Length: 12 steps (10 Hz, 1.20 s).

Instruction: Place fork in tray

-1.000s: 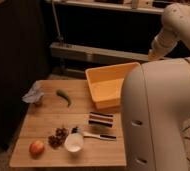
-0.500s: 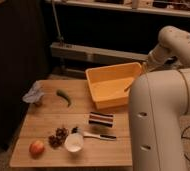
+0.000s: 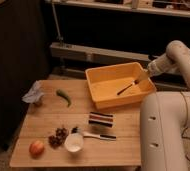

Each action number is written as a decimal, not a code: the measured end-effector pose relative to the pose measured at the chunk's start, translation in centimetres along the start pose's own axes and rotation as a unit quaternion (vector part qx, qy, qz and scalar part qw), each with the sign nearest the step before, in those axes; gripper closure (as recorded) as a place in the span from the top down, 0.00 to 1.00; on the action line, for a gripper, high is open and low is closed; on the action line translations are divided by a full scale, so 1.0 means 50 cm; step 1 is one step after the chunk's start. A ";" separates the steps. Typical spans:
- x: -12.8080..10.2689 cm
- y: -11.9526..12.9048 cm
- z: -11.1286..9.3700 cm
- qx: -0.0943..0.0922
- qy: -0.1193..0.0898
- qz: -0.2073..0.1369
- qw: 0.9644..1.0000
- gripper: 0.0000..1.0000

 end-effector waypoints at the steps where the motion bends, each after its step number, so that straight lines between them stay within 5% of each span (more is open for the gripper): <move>1: 0.004 -0.005 0.007 0.010 0.002 -0.006 1.000 0.22; 3: 0.024 -0.038 0.036 0.038 0.002 -0.020 0.999 0.45; 7: 0.024 -0.041 0.038 0.042 0.002 -0.022 0.999 0.79; 12: 0.026 -0.057 0.045 0.048 -0.004 -0.034 0.998 0.80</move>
